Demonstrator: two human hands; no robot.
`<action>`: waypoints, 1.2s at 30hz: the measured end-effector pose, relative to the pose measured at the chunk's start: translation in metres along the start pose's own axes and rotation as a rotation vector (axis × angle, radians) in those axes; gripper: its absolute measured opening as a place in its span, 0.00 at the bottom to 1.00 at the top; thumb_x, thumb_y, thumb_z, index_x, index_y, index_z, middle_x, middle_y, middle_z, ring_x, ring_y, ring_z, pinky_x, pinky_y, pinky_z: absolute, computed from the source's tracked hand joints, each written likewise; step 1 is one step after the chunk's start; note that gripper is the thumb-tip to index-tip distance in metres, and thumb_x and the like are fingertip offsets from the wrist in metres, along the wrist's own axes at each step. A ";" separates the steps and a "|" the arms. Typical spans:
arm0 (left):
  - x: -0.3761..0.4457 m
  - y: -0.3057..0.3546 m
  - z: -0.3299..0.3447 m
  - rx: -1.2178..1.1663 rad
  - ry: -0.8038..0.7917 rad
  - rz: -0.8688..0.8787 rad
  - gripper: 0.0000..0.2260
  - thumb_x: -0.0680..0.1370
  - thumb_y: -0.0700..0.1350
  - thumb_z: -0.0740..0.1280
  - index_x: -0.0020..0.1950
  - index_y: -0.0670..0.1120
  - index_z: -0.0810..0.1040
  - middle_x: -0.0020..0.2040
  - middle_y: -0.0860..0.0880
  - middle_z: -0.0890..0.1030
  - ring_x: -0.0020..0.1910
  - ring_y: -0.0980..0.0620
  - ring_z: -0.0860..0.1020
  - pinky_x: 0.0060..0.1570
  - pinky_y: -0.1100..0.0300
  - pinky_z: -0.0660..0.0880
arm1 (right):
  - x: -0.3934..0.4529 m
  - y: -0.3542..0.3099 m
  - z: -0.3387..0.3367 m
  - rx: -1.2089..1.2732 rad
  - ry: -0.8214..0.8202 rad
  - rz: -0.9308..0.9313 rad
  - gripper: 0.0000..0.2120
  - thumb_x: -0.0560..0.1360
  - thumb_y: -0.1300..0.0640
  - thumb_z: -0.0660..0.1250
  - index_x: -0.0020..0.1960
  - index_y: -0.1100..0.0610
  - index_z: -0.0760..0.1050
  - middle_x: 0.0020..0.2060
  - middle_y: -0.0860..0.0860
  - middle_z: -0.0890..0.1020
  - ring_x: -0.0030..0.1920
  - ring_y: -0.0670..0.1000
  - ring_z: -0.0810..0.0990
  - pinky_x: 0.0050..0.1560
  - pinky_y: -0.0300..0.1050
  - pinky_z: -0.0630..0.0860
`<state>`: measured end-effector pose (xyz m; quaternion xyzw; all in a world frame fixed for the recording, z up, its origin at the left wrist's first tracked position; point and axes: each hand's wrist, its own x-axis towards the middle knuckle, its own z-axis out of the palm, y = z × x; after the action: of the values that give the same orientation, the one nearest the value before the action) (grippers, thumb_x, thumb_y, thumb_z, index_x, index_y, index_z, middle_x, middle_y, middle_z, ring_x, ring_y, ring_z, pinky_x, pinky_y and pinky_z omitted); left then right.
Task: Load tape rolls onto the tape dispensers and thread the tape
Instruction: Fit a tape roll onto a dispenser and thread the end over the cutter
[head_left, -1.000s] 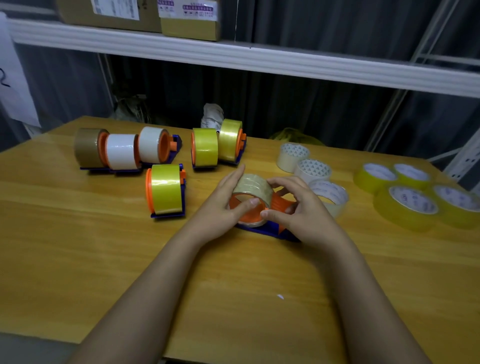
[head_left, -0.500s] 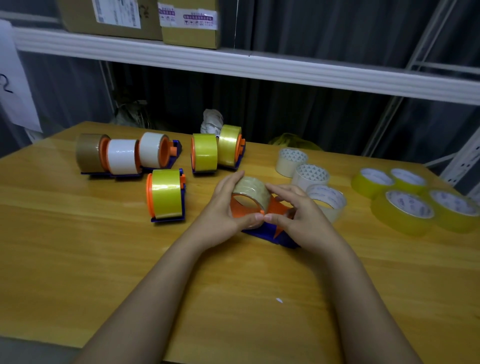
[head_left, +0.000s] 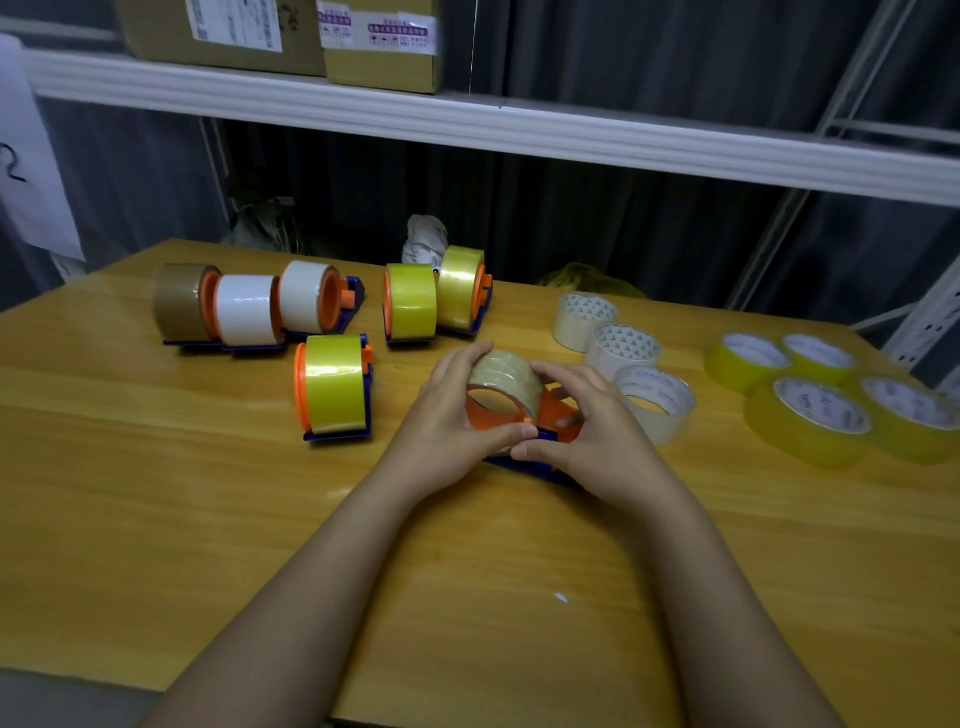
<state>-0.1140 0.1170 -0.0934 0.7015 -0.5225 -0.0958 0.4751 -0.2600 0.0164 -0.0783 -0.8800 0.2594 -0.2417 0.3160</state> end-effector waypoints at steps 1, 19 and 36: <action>0.000 0.000 0.000 0.008 -0.002 0.002 0.40 0.68 0.54 0.76 0.74 0.53 0.59 0.70 0.55 0.64 0.66 0.57 0.65 0.62 0.61 0.66 | 0.000 0.000 0.002 -0.020 0.020 -0.007 0.40 0.64 0.49 0.79 0.72 0.44 0.65 0.60 0.38 0.67 0.62 0.43 0.68 0.58 0.39 0.73; 0.003 0.005 0.005 0.052 0.058 -0.051 0.45 0.63 0.59 0.77 0.74 0.51 0.60 0.70 0.53 0.64 0.66 0.56 0.66 0.62 0.60 0.67 | 0.002 0.001 0.009 -0.130 0.101 -0.091 0.42 0.65 0.44 0.76 0.75 0.47 0.63 0.55 0.40 0.66 0.56 0.38 0.61 0.49 0.23 0.64; 0.002 0.007 0.006 0.175 0.073 -0.038 0.41 0.65 0.62 0.74 0.73 0.52 0.63 0.68 0.55 0.68 0.65 0.54 0.69 0.60 0.53 0.72 | 0.002 -0.001 0.011 -0.075 0.089 -0.066 0.38 0.68 0.50 0.76 0.74 0.49 0.64 0.56 0.39 0.64 0.60 0.41 0.63 0.55 0.27 0.63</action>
<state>-0.1209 0.1125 -0.0907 0.7532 -0.4975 -0.0331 0.4290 -0.2514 0.0205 -0.0844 -0.8877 0.2527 -0.2812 0.2628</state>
